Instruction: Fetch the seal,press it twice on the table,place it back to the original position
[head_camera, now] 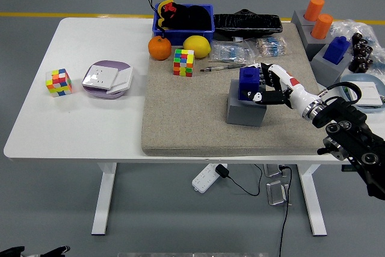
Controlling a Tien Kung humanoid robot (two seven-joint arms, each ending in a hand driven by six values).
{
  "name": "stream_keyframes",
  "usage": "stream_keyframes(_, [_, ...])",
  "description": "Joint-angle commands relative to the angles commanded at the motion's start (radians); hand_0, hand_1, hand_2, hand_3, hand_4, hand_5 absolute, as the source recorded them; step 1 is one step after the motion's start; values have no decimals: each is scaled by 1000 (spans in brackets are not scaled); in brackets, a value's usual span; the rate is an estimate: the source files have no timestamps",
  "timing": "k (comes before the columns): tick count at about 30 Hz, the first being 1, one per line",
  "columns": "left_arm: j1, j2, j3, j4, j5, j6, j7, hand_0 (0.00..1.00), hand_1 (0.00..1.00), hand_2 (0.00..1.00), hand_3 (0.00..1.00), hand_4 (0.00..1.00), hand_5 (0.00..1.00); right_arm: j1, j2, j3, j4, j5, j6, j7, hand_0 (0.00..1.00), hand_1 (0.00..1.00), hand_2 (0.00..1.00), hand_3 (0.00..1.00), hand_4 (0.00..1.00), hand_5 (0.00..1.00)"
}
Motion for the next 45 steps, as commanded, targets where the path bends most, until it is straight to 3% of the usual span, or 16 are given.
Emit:
stream_keyframes(2, [1,0,0,0,0,0,0,814,786,764,803,692,416,0,0,1,1,-3,1,0,580,469,486,519,737,2])
stream_keyframes(3, [0,0,0,0,-1,0,0,815,786,764,804,692,416,0,0,1,1,-4,1,1,611,530,526,558,796,2])
stream_keyframes(8, [-1,0,1,0,-1,0,0,815,786,764,804,692,416,2,0,3,1,-7,2,2,611,530,526,558,796,2])
stream_keyframes(9, [-1,0,0,0,0,0,0,815,786,764,803,692,417,2,0,3,1,-8,2,2,660,621,561,585,853,2])
stream_keyframes(14, [-2,1,1,0,0,0,0,815,786,764,803,692,417,3,-1,6,1,-11,2,3,660,621,561,585,853,2])
stream_keyframes(15, [-1,1,0,0,1,0,0,814,786,764,803,692,415,3,-1,6,1,-11,2,3,738,715,665,677,904,2])
stream_keyframes(45, [2,5,-5,-2,11,0,4,815,786,764,802,692,415,3,2,14,1,-23,-5,7,789,757,703,708,961,2])
